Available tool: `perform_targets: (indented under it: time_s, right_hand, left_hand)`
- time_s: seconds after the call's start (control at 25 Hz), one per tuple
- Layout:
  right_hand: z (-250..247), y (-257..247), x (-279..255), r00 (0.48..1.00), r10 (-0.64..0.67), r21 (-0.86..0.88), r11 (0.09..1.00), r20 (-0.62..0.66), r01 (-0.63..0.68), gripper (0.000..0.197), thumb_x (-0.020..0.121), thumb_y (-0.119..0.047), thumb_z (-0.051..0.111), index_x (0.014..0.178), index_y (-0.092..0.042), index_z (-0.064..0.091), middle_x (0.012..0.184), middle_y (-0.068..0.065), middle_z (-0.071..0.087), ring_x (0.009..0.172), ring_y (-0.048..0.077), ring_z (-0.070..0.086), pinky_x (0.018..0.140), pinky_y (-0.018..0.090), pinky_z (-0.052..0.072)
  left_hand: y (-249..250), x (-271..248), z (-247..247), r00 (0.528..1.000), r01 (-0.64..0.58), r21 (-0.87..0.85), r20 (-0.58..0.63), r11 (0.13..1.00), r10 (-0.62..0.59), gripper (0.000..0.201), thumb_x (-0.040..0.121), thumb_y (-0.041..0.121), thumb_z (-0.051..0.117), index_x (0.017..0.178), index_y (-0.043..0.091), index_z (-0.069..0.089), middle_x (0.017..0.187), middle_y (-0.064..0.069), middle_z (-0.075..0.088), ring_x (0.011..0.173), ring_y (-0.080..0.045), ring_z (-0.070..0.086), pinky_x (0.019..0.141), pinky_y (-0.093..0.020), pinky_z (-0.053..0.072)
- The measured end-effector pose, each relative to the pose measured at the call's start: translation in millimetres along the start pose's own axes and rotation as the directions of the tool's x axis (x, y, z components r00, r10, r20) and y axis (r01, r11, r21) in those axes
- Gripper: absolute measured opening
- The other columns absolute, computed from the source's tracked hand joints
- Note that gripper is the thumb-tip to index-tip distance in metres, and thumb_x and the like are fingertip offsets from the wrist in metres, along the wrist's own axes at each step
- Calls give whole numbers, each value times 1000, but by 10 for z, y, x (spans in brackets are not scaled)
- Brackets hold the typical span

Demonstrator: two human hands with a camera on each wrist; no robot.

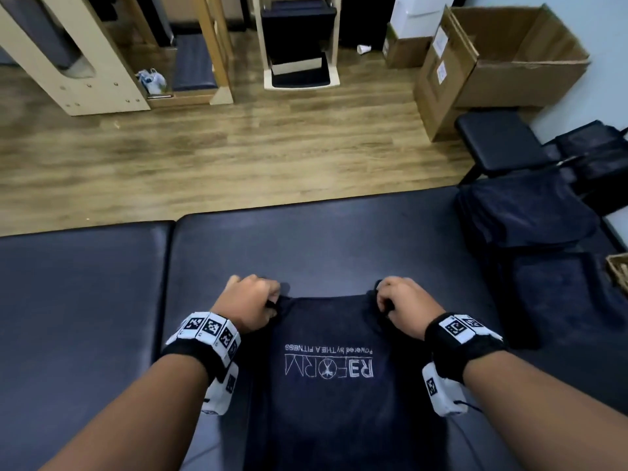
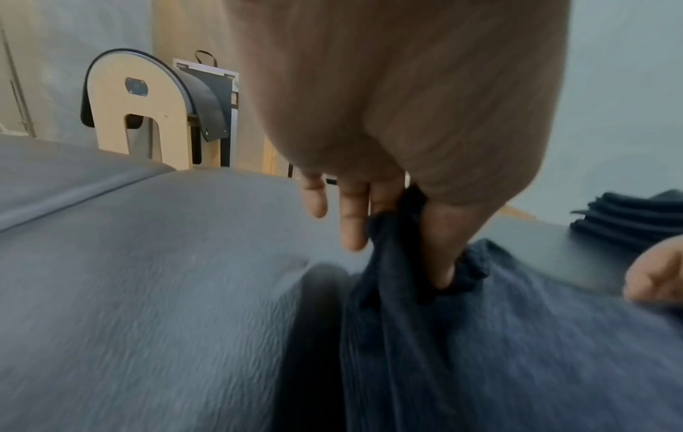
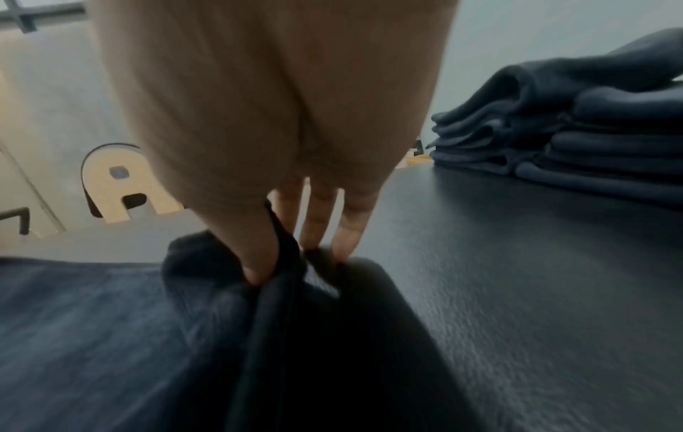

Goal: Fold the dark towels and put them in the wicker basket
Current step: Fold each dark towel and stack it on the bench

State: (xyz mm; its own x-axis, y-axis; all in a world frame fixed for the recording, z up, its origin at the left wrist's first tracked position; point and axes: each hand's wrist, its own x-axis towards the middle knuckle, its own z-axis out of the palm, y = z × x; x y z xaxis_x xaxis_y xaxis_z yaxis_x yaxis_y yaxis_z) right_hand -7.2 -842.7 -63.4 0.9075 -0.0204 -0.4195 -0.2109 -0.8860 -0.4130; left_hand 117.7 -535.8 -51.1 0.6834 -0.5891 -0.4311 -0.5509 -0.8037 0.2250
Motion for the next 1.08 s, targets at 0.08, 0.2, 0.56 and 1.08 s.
perform_targets:
  time_s: [0.08,0.2,0.56,1.08]
  right_hand:
    - [65,98,36,1000,9,-24,1000,-29,-10,24,77,-3,66,85,-24,76,106,-6,65,102,21,57,95,32,47]
    - [41,181,42,995,54,-1,999,-78,-54,26,80,-5,65,94,-21,80,105,-2,74,104,23,66,99,23,43]
    - [-240,49,-245,940,266,336,924,-213,-185,30,69,2,71,62,-27,73,66,-8,73,67,12,68,72,22,52]
    - [-1710,-905,-907,836,-127,315,888,-534,336,42,62,17,81,52,-17,58,74,-4,70,63,0,58,65,14,44]
  left_hand:
    - [67,-30,-113,997,53,-126,-53,991,-60,23,79,28,67,98,32,55,97,15,66,106,-17,60,84,-34,26]
    - [-19,-76,-285,986,164,-176,15,971,-164,24,81,34,66,104,34,70,95,12,70,108,-19,61,87,-34,31]
    - [-204,-520,-475,995,-12,-281,-98,960,-17,19,86,23,69,67,22,62,58,4,64,57,-11,61,59,-23,44]
    - [-122,-1438,-2004,620,-415,-146,-768,898,162,17,66,9,60,80,16,68,75,7,68,70,-11,65,69,-25,51]
